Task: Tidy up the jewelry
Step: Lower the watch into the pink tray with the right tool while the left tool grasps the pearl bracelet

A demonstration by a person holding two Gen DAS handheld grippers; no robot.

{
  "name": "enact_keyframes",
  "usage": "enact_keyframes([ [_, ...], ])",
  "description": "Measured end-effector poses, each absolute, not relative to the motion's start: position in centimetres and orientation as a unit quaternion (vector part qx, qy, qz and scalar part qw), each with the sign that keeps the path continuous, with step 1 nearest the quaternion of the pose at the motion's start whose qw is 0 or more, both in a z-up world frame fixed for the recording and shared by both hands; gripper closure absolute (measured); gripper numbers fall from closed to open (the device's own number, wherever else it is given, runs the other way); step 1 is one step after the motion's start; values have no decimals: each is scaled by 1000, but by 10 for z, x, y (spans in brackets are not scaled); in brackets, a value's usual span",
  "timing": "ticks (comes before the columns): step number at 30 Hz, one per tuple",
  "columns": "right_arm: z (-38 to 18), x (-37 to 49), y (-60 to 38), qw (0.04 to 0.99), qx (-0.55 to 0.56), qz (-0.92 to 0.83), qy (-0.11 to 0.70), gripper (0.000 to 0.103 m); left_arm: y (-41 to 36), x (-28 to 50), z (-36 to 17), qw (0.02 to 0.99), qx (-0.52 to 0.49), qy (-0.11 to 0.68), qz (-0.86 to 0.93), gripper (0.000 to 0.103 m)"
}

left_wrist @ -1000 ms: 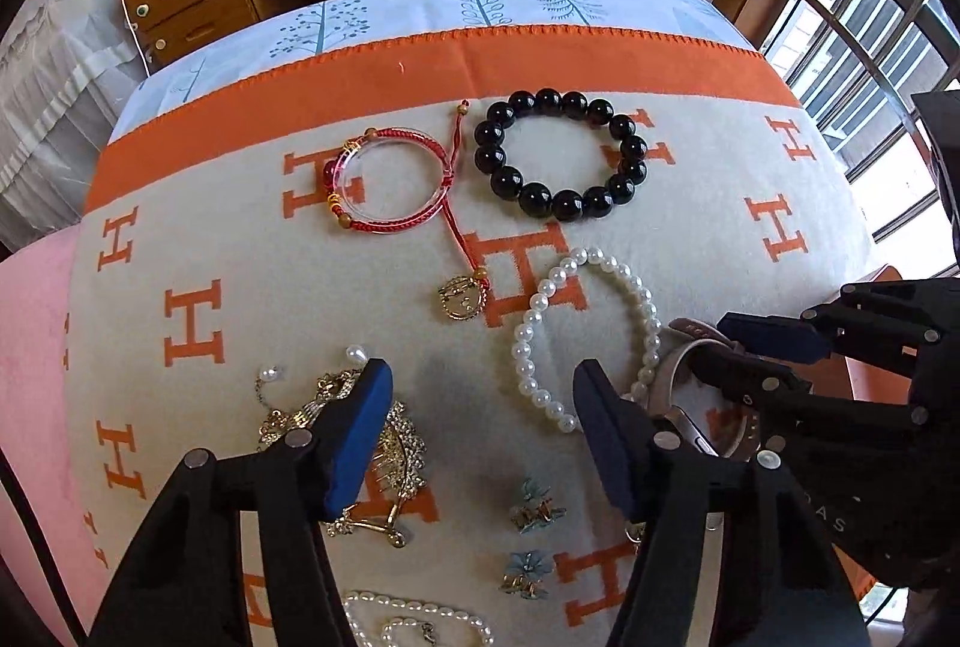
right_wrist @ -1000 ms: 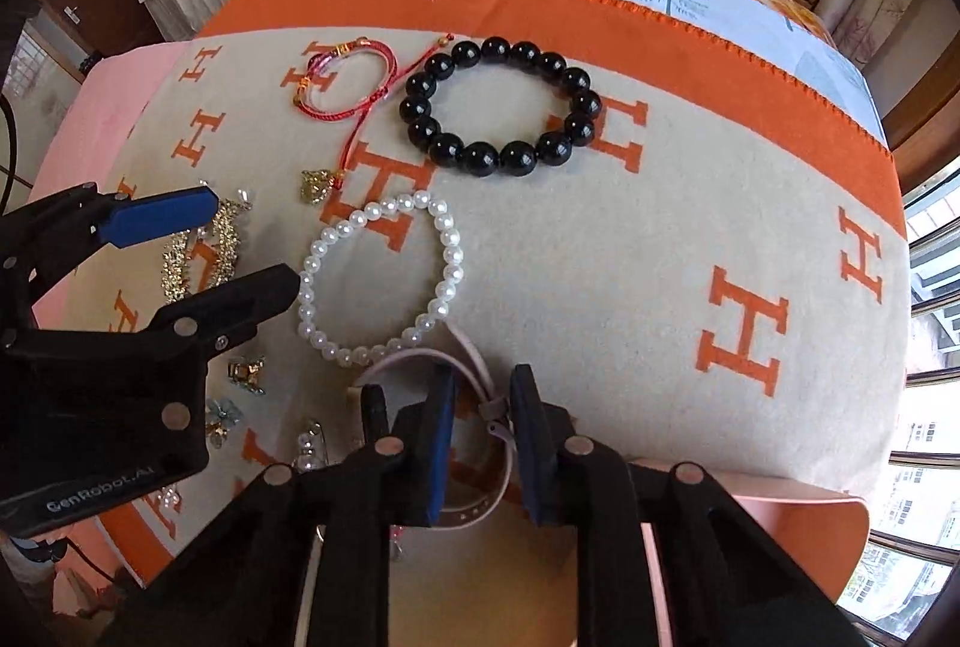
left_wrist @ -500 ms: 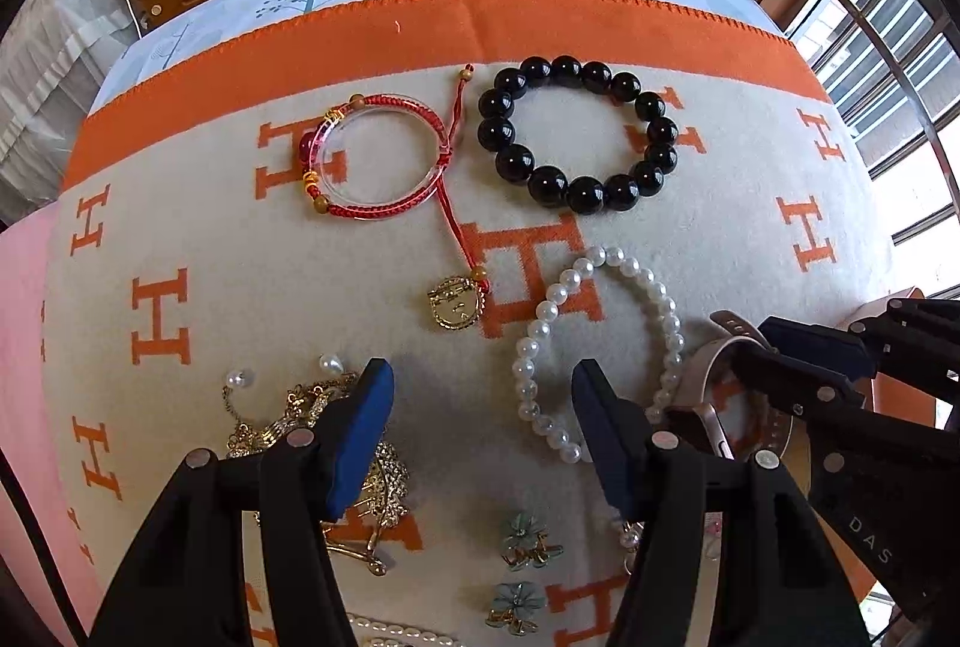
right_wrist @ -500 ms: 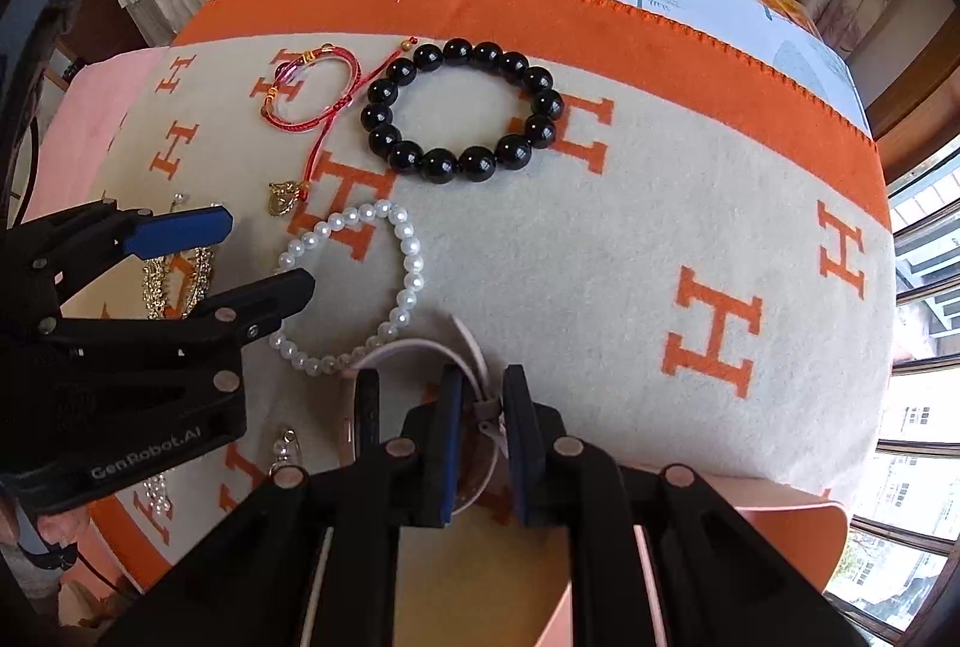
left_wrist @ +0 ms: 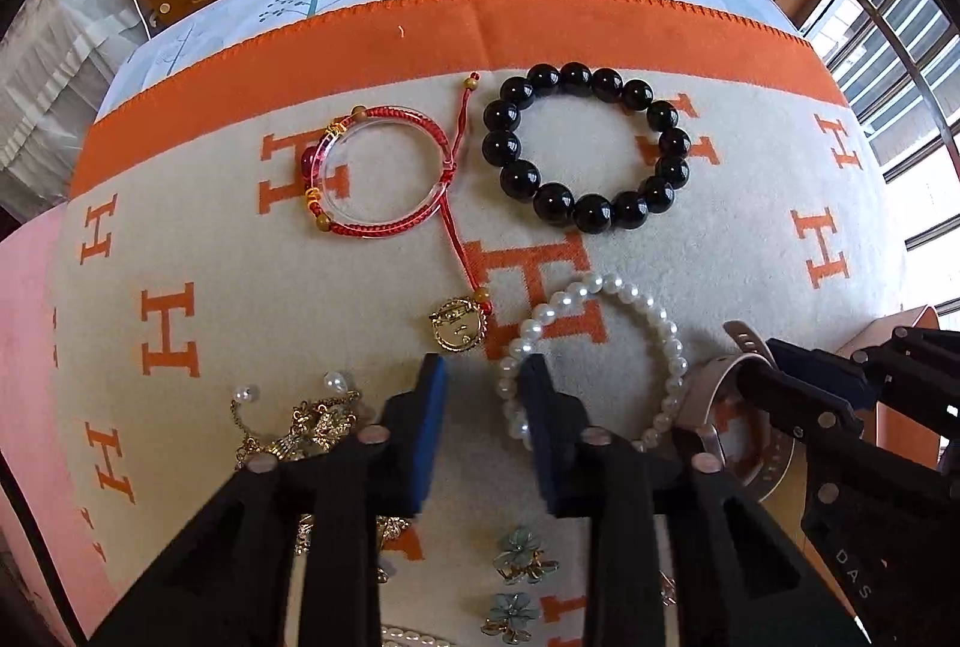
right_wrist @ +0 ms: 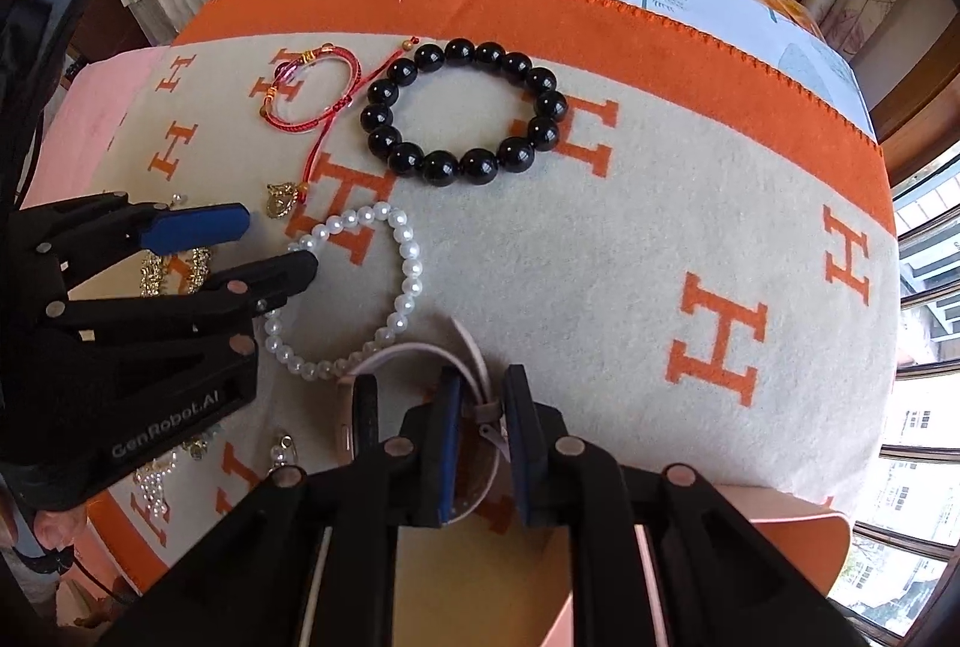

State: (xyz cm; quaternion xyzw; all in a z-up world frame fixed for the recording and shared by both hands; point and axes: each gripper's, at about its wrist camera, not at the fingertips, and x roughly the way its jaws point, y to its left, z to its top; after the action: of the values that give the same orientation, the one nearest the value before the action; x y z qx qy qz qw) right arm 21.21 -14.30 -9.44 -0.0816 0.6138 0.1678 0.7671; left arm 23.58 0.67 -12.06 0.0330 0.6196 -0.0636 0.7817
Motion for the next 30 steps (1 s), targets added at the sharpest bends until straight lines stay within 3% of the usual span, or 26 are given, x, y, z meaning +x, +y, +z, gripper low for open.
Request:
enact_keyframes([
  [5, -60, 189, -166, 802, -30, 173, 570, 94, 3, 235, -117, 783, 40, 618, -56, 97],
  [15, 17, 112, -264, 872, 59, 138, 465, 94, 4, 204, -78, 823, 5, 565, -61, 98],
  [30, -84, 65, -307, 809, 88, 106, 571, 90, -89, 122, 44, 862, 35, 460, -209, 97],
])
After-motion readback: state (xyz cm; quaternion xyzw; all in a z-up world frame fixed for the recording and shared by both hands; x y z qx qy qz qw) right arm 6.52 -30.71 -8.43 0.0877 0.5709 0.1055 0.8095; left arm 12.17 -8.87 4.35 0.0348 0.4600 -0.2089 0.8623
